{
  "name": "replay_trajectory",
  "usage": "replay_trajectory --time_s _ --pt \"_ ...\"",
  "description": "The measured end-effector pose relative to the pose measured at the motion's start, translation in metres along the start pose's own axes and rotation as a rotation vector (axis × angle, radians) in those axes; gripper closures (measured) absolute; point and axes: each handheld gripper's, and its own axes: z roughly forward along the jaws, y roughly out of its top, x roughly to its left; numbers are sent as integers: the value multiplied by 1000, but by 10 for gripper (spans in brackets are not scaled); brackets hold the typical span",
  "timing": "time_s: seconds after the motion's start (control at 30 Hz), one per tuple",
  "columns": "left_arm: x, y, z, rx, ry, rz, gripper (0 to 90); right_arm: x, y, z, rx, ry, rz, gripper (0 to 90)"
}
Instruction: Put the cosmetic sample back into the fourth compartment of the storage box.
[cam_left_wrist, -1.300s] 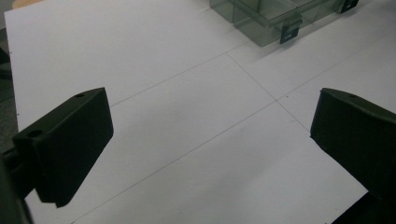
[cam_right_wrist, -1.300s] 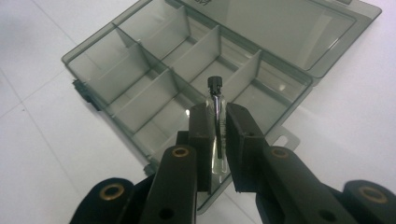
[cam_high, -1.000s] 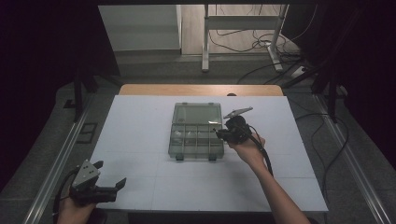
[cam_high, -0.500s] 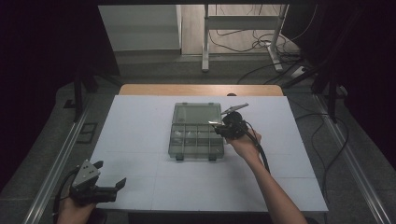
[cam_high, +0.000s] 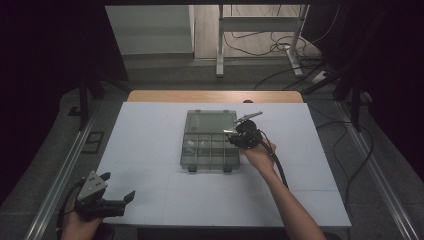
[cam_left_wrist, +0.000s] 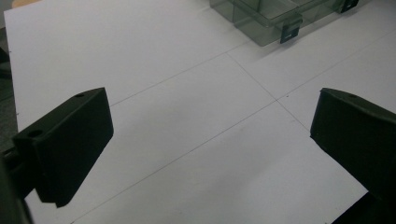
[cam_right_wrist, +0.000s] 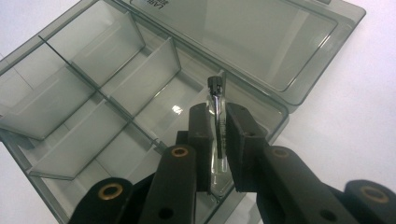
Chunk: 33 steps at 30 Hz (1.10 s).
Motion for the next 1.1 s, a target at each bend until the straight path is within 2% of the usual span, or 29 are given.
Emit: replay_trajectory --time_s 0.07,0.57,0.97,1.1 --pt "0 0 0 0 0 0 0 1 0 1 -1 -1 -13 790" --pt "1 0 0 -5 -7 -7 0 7 -1 0 0 5 -27 740" --pt "2 0 -1 -6 -14 -11 0 11 -1 -4 2 -17 -49 583" --pt "2 -1 -1 -9 -17 -13 0 13 -1 -6 6 -3 -57 548"
